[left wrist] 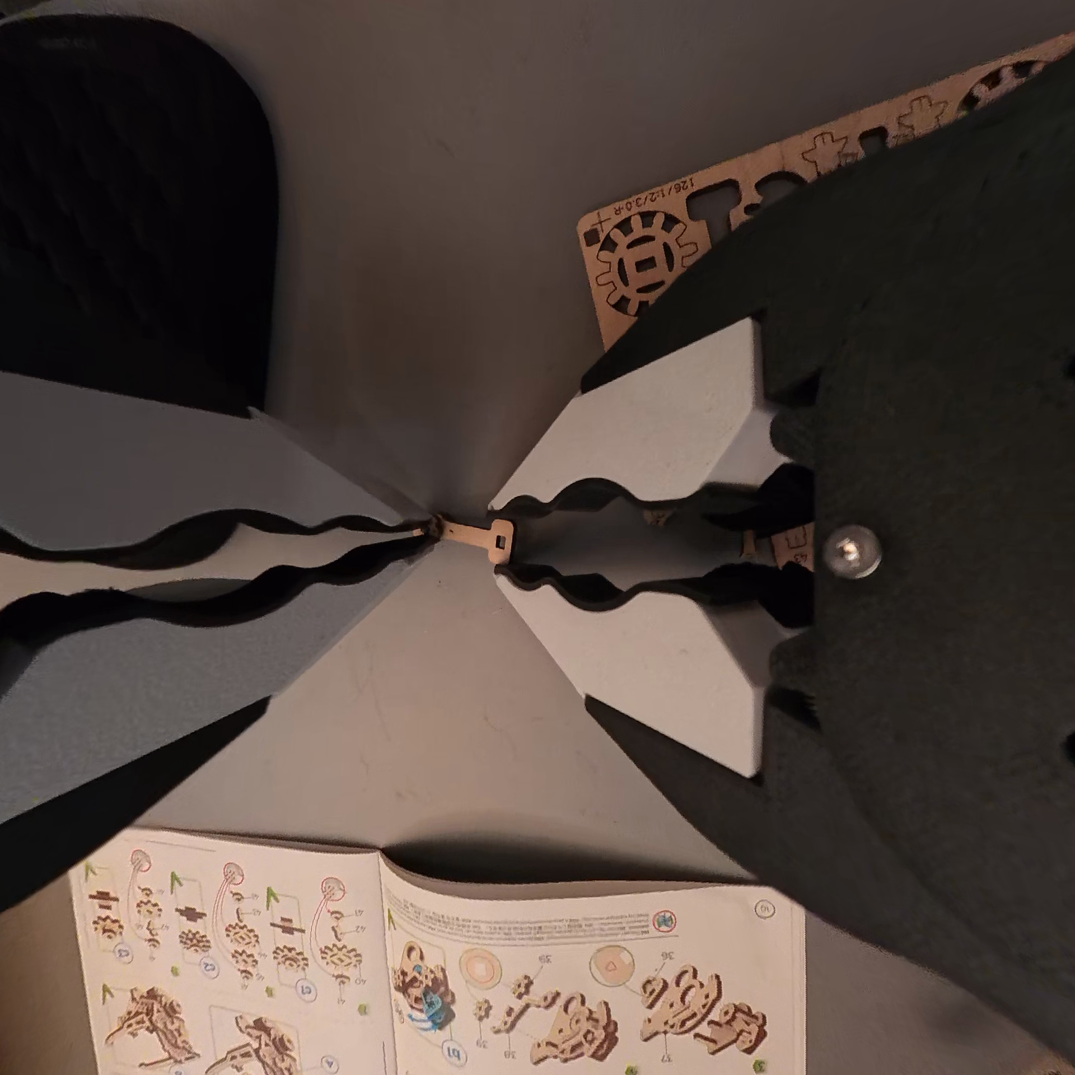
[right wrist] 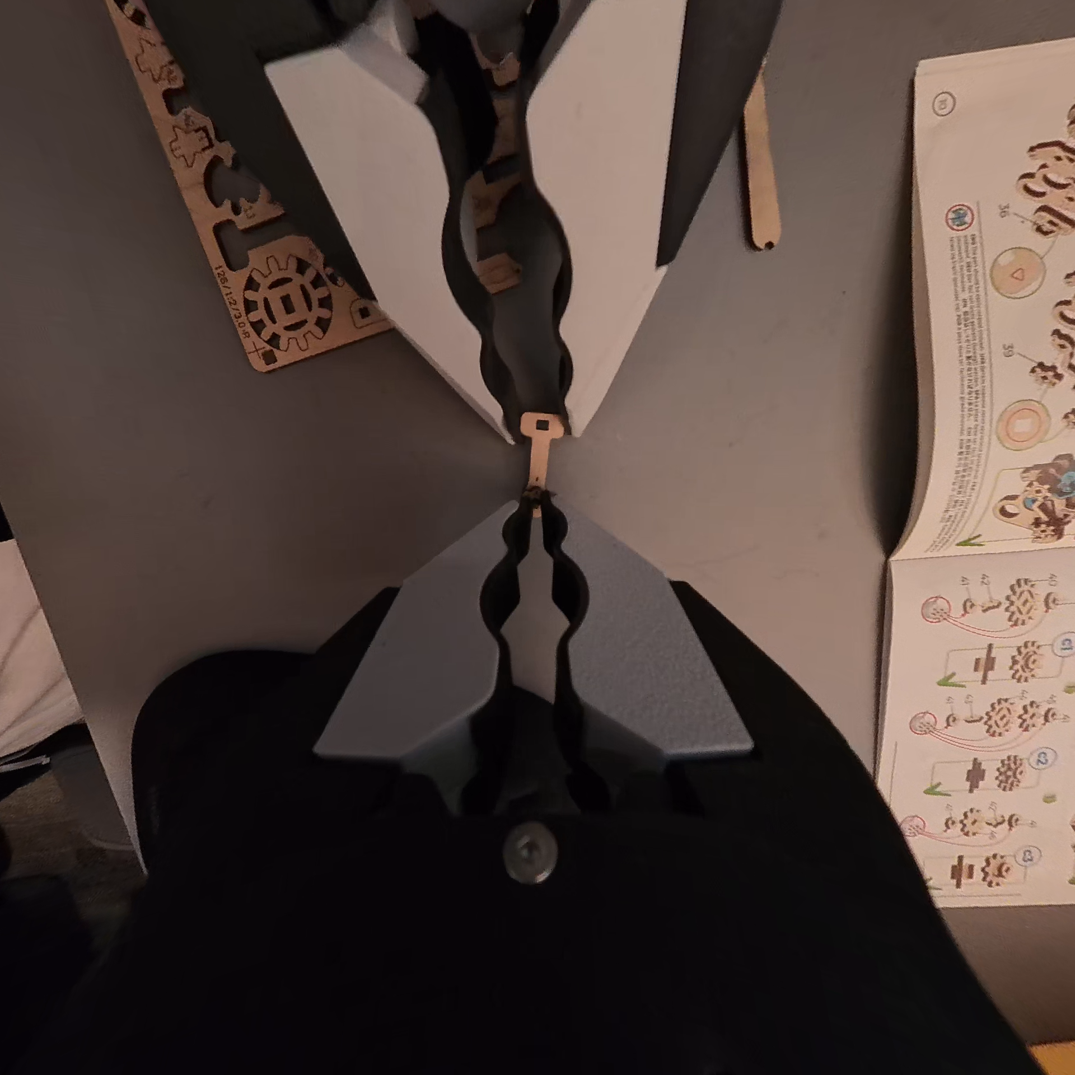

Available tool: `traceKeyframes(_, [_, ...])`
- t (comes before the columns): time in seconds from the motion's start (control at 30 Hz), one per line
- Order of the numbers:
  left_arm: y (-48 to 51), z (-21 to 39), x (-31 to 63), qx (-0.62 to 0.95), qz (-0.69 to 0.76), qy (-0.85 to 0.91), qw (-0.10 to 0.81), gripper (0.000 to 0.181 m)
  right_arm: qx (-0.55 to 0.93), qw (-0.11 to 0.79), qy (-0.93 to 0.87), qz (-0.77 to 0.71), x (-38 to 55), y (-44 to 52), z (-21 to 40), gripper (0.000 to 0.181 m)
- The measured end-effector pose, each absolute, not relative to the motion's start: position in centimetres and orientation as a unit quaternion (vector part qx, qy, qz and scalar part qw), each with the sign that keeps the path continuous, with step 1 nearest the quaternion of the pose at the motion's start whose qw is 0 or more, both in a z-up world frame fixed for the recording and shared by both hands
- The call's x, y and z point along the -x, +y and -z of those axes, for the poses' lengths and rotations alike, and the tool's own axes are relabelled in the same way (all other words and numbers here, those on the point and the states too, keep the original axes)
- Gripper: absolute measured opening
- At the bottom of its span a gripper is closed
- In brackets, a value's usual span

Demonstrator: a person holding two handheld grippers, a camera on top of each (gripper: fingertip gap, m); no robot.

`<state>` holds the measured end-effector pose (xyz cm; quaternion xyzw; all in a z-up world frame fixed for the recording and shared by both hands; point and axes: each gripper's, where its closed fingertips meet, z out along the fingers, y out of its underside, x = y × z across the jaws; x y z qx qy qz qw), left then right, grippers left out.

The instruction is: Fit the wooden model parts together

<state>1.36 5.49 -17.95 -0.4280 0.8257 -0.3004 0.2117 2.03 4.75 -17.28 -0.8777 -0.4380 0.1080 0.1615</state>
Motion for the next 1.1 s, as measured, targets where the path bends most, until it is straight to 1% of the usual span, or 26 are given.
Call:
traceKeyframes(0.03, [5.38, 17.95, -1.17, 0.426, 0.307, 0.826, 0.205, 0.013, 0.877, 0.162, -0.438, -0.115, -1.86, 4.68, 17.29, 0.001])
traceKeyframes(0.1, [5.29, 17.93, -1.07, 0.423, 0.320, 0.824, 0.198, 0.013, 0.877, 0.160, -0.439, -0.115, -1.81, 4.70, 17.30, 0.001])
traceKeyframes(0.2, [5.29, 17.91, -1.09, 0.419, 0.334, 0.821, 0.198, 0.013, 0.869, 0.161, -0.464, -0.070, -1.80, 4.73, 17.32, 0.000])
traceKeyframes(0.43, [5.31, 17.91, -1.04, 0.408, 0.320, 0.830, 0.208, 0.013, 0.872, 0.160, -0.454, -0.094, -1.87, 4.80, 17.32, 0.000])
traceKeyframes(0.53, [5.33, 17.92, -1.07, 0.410, 0.314, 0.832, 0.205, 0.013, 0.870, 0.162, -0.459, -0.079, -2.19, 5.09, 17.29, 0.006])
traceKeyframes(0.67, [5.34, 17.92, -1.08, 0.412, 0.318, 0.830, 0.201, 0.013, 0.866, 0.160, -0.465, -0.089, -1.76, 5.05, 17.30, 0.000])
traceKeyframes(1.1, [5.34, 17.92, -1.07, 0.416, 0.318, 0.828, 0.198, 0.013, 0.877, 0.140, -0.451, -0.089, -1.92, 4.87, 17.38, 0.001])
